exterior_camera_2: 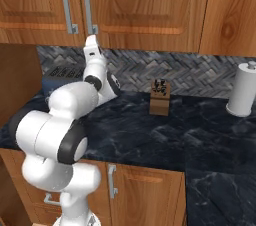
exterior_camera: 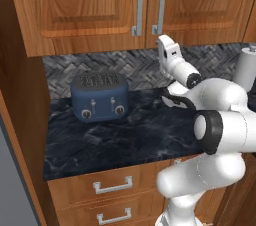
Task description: Pick up the sponge and bar soap from the sink, and place them back in the cabinet, and close the cabinet doors.
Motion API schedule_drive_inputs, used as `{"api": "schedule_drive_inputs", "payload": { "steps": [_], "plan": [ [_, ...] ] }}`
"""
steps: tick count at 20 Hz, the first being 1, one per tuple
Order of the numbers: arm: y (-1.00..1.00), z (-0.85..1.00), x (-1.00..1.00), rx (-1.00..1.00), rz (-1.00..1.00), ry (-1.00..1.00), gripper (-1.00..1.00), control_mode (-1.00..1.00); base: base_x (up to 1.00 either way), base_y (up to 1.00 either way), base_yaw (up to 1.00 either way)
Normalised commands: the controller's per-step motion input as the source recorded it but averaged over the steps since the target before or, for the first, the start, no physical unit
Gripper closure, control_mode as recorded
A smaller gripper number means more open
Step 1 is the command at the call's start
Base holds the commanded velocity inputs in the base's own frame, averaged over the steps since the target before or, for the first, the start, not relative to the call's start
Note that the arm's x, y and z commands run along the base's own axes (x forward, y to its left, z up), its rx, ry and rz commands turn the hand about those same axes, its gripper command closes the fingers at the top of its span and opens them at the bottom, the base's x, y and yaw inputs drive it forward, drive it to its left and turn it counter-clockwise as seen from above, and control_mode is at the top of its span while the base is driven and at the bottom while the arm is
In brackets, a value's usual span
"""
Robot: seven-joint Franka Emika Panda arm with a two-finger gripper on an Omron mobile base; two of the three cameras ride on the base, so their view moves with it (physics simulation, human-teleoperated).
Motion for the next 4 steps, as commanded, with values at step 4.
{"api": "schedule_drive_inputs", "payload": {
  "steps": [4],
  "plan": [
    [0.0, 0.0, 0.07, 0.0, 0.0, 0.01, -1.0, -1.0, 0.0, 0.0, 0.0]
  ]
}}
